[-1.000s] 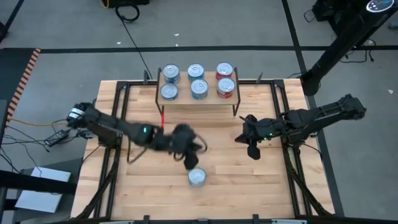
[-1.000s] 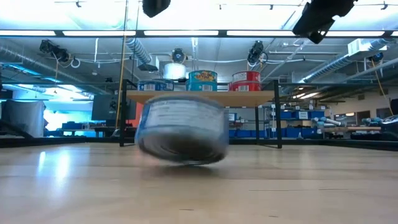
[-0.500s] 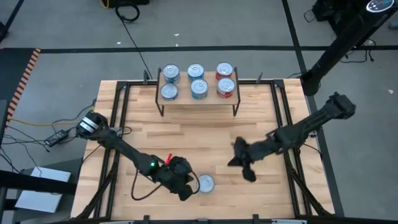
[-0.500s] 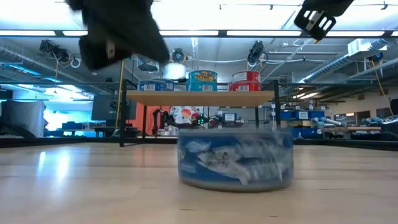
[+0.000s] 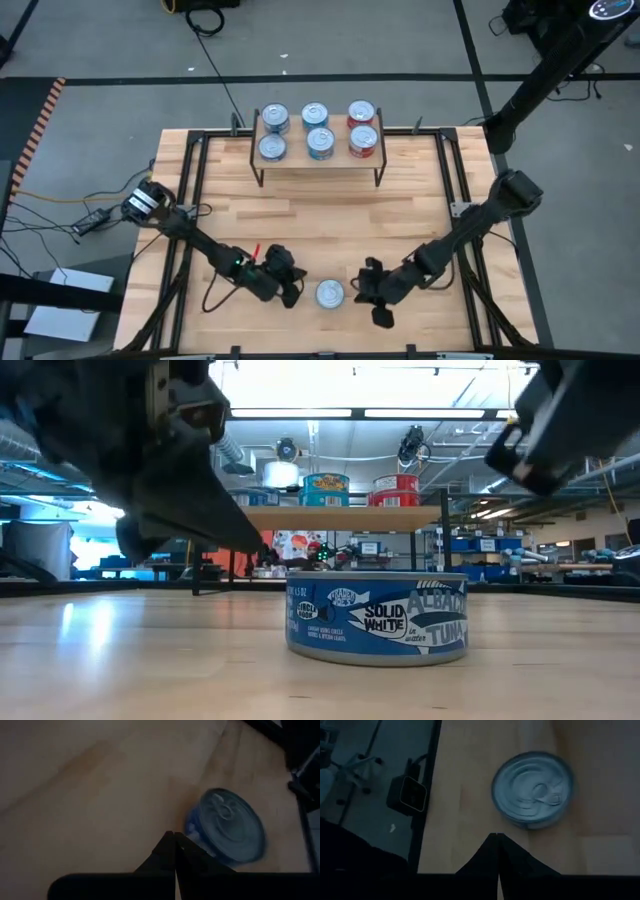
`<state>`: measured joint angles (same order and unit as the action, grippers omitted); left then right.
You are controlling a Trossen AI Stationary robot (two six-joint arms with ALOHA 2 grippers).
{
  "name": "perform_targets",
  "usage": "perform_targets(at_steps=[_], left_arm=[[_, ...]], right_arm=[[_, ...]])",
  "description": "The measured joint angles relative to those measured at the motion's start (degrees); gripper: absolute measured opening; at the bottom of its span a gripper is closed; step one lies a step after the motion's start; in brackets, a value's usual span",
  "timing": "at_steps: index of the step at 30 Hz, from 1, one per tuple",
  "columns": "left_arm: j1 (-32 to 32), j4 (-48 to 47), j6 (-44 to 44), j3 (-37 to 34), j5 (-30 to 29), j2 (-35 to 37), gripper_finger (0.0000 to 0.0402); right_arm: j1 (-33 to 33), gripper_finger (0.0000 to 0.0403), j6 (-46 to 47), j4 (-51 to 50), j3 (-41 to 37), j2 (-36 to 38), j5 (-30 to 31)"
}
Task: Stack canned seafood by type on shelf
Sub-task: Stack the blue can into the bottom blue can on the shelf
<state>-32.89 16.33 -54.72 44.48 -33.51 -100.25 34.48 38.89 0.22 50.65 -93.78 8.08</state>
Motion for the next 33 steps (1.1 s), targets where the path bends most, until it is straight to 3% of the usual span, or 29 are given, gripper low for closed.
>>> perform_targets(at_steps=[9,17,23,33], left_arm=[[3.8,13.7,6.7,-1.9,0.2,-7.7,0.0000],[4.5,18.2,8.4,3.0,1.9,-14.3,0.0000],[4.5,18.7,10.6,6.2,4.4,-16.0,0.0000],[4.5,16.4,11.1,7.7,6.2,-16.3,0.0000]], right_arm=[[0.7,0.0009,-0.8,12.1,0.2,-12.2,2.0],[-0.5,0.0009,-1.5,12.4,4.0,-18.5,2.2],[-2.0,0.0009,-0.3,12.2,5.7,-18.5,1.8],[-3.5,0.0009,3.6,9.7,6.4,-11.3,2.7]])
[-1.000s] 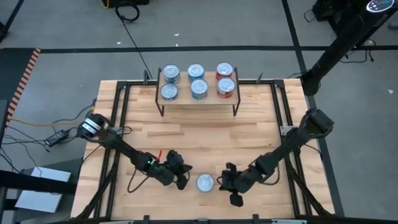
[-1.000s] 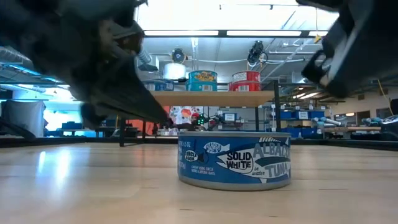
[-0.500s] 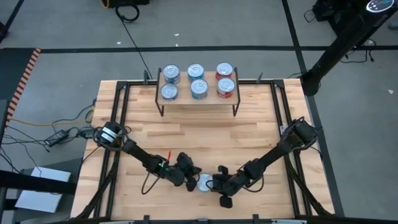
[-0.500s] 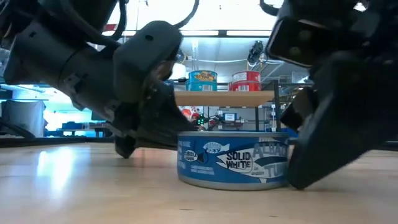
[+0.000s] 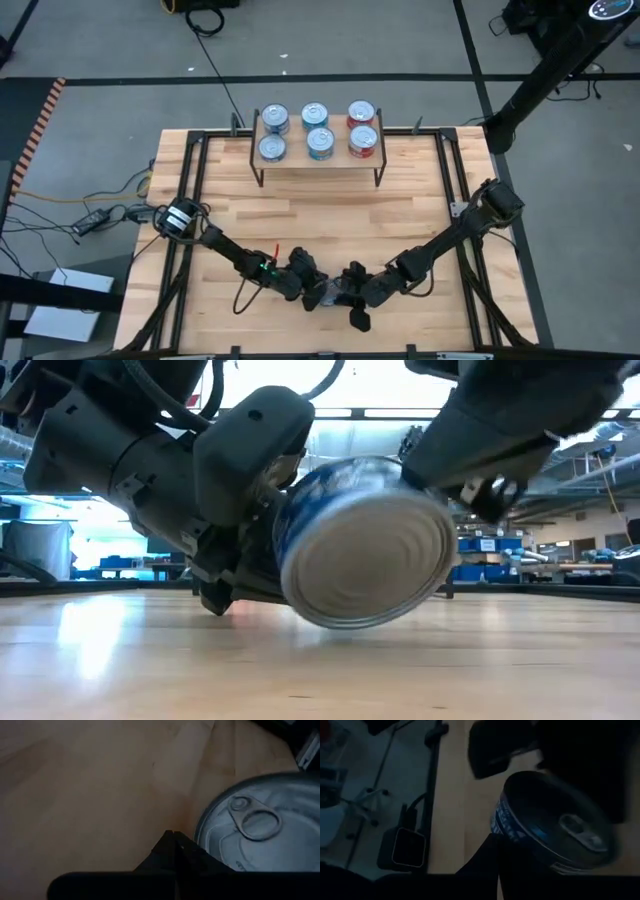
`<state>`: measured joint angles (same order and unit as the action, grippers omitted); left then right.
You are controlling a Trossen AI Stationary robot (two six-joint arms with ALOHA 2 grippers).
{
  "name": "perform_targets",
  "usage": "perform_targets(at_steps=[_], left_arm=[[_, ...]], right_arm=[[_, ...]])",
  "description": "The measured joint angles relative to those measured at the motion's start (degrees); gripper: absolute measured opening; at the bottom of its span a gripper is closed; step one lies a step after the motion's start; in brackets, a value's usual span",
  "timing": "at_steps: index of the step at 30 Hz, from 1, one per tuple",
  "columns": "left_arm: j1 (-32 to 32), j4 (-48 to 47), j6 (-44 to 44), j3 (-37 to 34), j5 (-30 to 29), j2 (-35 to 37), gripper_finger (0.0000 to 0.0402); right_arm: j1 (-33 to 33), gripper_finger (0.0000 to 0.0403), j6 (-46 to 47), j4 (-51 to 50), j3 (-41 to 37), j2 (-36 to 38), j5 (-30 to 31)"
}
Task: Stack canned seafood by type on shelf
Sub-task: Stack the blue can into the bottom blue can on the shelf
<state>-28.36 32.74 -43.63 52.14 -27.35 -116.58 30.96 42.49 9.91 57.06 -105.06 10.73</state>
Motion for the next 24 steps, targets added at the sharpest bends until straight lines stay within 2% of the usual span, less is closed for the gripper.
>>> perform_targets(at_steps=[8,16,24], left_arm=[[-0.3,1.3,1.3,0.6,6.5,0.4,0.0000],[-0.1,0.7,1.0,1.0,10.4,0.4,0.0005],[-0.1,0.5,0.0,1.0,10.9,0.4,0.0031]], right_arm=[[-1.5,0.0009,2.5,-3.9,-0.1,2.8,4.0],[-2.0,0.0009,2.2,-4.1,-0.1,2.8,2.7],[-1.9,0.0020,0.9,-4.4,-0.2,2.6,1.3]])
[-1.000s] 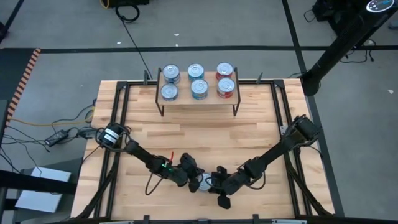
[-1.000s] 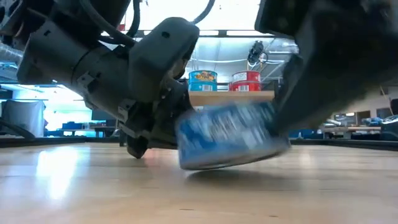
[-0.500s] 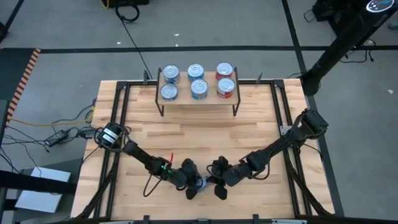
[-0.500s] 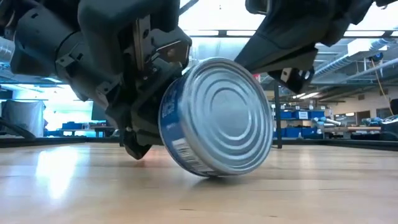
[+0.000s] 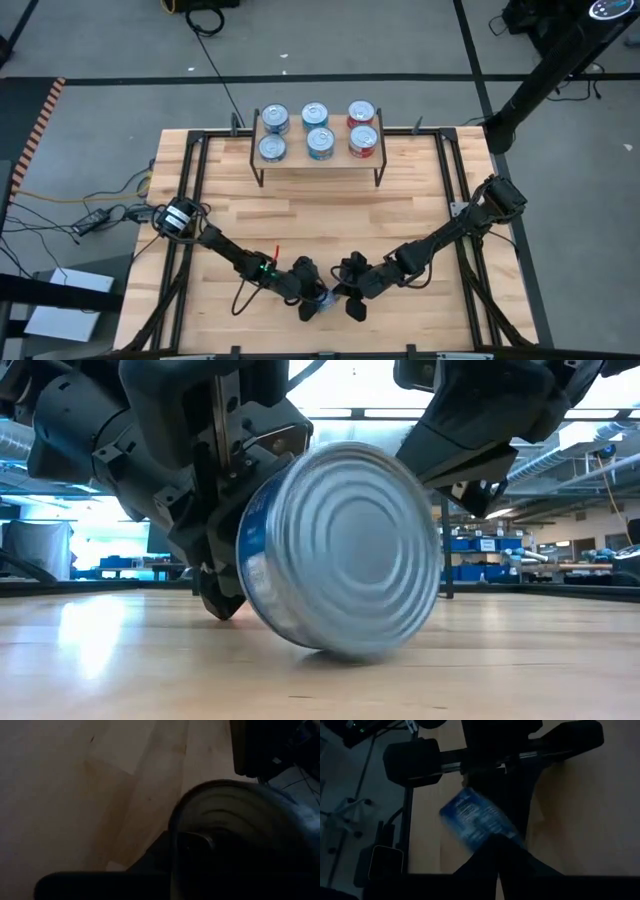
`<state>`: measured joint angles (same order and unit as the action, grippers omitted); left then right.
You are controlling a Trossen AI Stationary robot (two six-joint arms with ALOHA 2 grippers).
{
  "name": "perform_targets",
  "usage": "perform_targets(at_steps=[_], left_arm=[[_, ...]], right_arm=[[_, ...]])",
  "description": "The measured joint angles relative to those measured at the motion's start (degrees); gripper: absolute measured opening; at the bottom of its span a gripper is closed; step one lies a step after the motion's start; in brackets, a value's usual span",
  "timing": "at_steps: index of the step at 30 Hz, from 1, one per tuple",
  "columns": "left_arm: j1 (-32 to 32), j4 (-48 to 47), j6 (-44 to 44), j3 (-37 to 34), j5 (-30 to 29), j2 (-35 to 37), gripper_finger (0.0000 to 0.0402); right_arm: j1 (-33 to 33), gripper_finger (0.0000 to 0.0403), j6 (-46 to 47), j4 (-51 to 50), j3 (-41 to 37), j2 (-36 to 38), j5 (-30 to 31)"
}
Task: Stack canned seafood by type on shelf
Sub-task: Stack the blue can into the bottom blue can on the shelf
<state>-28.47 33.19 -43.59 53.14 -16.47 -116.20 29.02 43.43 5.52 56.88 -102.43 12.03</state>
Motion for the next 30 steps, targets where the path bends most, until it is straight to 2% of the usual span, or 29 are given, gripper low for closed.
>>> perform_targets(at_steps=[10,14,22,30], left_arm=[[0.3,-0.1,-0.5,0.0,0.1,0.0,0.0096],[1.3,-3.1,-0.6,0.0,2.5,1.3,0.0128],[3.8,-13.5,-0.6,-0.1,4.9,9.4,0.0182],[2.2,-17.7,-0.7,0.5,8.9,19.8,0.0231]], right_arm=[[0.0,0.0038,-0.1,0.3,0.0,0.0,-1.6],[0.0,0.0038,-0.1,0.3,0.0,0.0,-1.6],[0.1,0.0047,-1.2,0.3,0.0,0.0,-1.6],[0.1,0.0063,-1.6,-0.1,0.0,0.0,-1.7]])
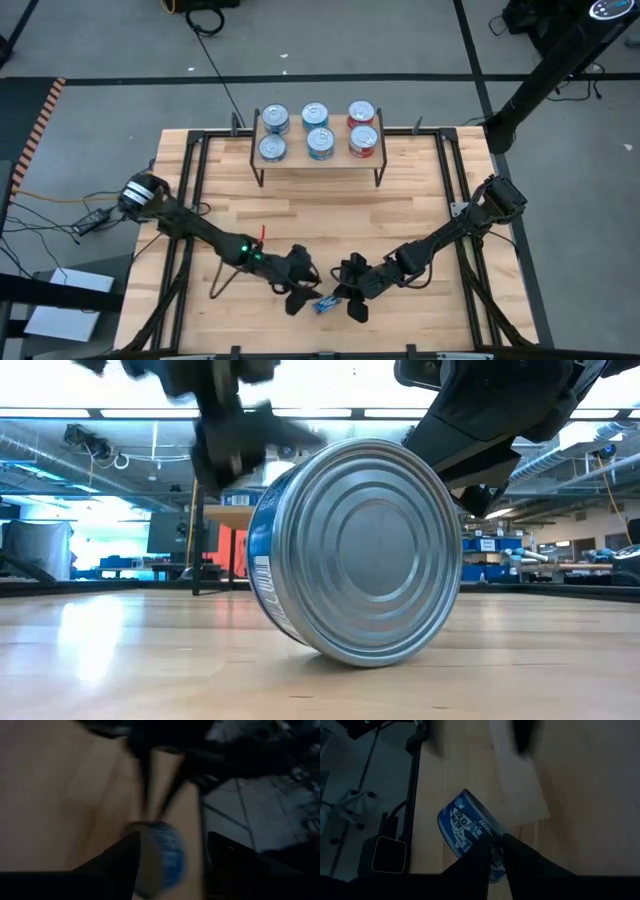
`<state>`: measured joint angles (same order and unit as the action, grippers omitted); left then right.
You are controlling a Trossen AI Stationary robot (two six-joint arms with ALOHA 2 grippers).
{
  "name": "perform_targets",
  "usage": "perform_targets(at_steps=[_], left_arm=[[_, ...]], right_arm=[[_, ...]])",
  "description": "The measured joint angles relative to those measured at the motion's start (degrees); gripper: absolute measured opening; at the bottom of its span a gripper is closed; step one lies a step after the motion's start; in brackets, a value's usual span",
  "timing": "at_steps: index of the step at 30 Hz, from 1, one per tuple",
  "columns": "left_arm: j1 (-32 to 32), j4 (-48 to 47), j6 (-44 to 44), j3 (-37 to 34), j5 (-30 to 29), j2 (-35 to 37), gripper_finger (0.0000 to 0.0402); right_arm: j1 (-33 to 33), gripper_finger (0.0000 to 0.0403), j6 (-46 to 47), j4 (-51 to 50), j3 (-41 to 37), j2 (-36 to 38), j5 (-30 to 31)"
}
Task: Stack canned seafood by type on shelf
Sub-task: Stack the blue can into the bottom blue can on the shelf
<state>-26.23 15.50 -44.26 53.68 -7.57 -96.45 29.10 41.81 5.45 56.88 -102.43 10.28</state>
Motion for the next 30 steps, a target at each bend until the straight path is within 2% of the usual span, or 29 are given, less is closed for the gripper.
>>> perform_targets(at_steps=[2,5,8,11,21,24,30], left_arm=[[-1.1,-5.3,-0.1,2.6,0.0,1.7,0.0241],[-2.3,-19.1,-0.3,9.3,-1.0,2.0,0.0253],[-3.2,-32.4,-0.1,17.1,-3.9,-0.3,0.0263],[-3.8,-40.8,-2.1,24.2,-5.0,-3.5,0.0273],[-5.3,-48.9,-10.4,38.7,-4.2,-15.2,0.0318],[-5.4,-52.7,-13.1,40.4,-4.1,-17.6,0.0323],[-5.4,-54.0,-16.0,40.6,-3.8,-20.0,0.0324]], right_arm=[[0.0,0.0066,-0.2,-0.3,0.0,0.0,0.0],[0.0,0.0068,-0.7,-0.7,0.0,0.0,0.0],[0.0,0.0068,-1.1,-1.1,0.0,0.0,0.0],[0.0,0.0067,-1.5,-1.3,0.0,0.0,0.1],[-0.1,0.0068,-1.5,-1.6,0.0,0.1,0.5],[-0.1,0.0069,-1.5,-1.7,0.0,0.1,0.6],[-0.1,0.0069,-1.5,-1.7,0.0,0.1,0.6]])
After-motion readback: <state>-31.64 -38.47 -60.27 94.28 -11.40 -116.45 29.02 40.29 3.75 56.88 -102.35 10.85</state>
